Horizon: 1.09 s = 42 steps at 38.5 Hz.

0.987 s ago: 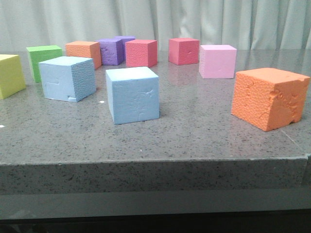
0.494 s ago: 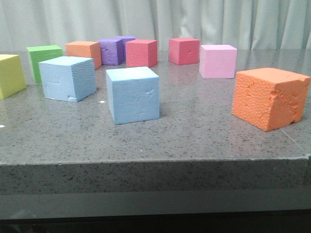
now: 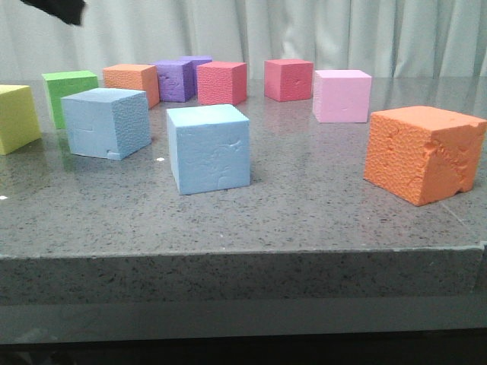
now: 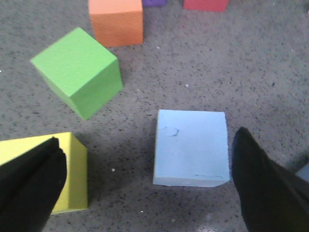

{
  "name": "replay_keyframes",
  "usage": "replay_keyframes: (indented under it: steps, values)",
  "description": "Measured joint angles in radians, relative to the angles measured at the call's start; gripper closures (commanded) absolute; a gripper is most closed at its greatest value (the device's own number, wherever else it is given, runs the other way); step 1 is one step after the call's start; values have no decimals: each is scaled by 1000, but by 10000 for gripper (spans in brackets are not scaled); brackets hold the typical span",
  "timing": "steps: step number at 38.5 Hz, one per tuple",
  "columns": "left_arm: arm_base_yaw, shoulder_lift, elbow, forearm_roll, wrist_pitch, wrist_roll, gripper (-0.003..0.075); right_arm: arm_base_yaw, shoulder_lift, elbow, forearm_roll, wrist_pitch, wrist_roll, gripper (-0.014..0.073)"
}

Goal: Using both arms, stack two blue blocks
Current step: 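Grasp the other light blue cube with the left gripper and lift it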

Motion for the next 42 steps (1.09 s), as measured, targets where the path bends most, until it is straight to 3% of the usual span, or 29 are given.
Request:
replay_keyframes:
  steps: [11, 25, 28, 36, 42]
  values:
    - [-38, 210, -186, 2, 176, 0, 51, 0, 0, 0, 0, 0, 0, 653]
    - [-38, 322, -212, 4, 203, 0, 57, 0, 0, 0, 0, 0, 0, 653]
    - [-38, 328, -214, 4, 205, 0, 105, 0, 0, 0, 0, 0, 0, 653]
    - [-38, 328, -223, 4, 209, 0, 370, 0, 0, 0, 0, 0, 0, 653]
    - [-38, 329, -264, 4, 249, 0, 517, 0, 0, 0, 0, 0, 0, 653]
